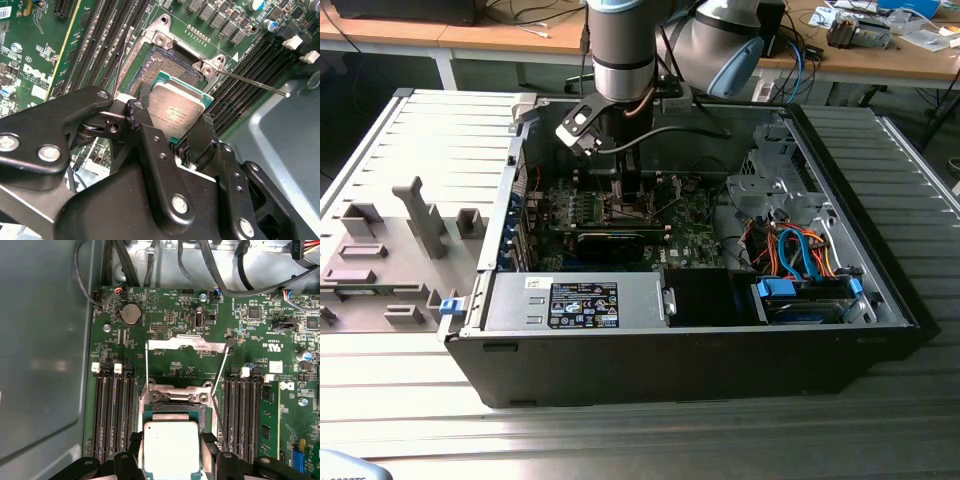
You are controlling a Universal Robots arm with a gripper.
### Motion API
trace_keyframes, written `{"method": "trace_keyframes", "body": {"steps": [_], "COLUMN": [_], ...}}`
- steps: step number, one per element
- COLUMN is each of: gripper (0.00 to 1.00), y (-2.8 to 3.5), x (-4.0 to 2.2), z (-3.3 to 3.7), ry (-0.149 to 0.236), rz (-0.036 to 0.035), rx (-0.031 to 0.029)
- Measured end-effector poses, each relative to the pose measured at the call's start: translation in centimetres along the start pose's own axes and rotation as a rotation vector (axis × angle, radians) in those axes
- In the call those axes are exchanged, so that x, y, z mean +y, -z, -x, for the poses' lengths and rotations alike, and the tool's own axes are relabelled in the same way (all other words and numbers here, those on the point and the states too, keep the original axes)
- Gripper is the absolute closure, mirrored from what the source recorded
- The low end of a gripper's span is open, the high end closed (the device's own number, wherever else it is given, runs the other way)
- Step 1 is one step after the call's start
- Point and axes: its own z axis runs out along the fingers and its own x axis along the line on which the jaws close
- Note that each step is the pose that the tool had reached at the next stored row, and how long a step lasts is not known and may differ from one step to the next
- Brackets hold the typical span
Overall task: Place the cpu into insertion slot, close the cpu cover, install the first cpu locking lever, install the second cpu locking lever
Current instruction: 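Place the cpu into insertion slot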
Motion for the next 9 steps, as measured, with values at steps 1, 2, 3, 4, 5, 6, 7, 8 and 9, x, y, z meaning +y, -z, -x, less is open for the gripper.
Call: {"method": "trace_keyframes", "body": {"steps": [1, 2, 3, 4, 5, 6, 7, 8, 9], "gripper": [0.46, 0.46, 0.46, 0.46, 0.46, 0.46, 0.46, 0.46, 0.46], "y": [-0.03, -0.06, -0.11, -0.15, -0.17, -0.20, -0.21, -0.24, -0.27], "x": [-0.01, -0.02, -0.02, -0.02, -0.02, -0.03, -0.03, -0.04, -0.04], "z": [0.01, 0.02, 0.07, 0.12, 0.15, 0.17, 0.20, 0.22, 0.23], "ry": [0.000, -0.002, -0.005, -0.007, -0.008, -0.009, -0.010, -0.010, -0.011], "rz": [-0.0001, -0.0002, 0.0001, 0.0001, 0.0001, 0.0001, 0.0000, 0.0001, -0.0001], "rx": [-0.0001, -0.0003, -0.0003, -0.0004, -0.0004, -0.0006, -0.0008, -0.0009, -0.0012]}}
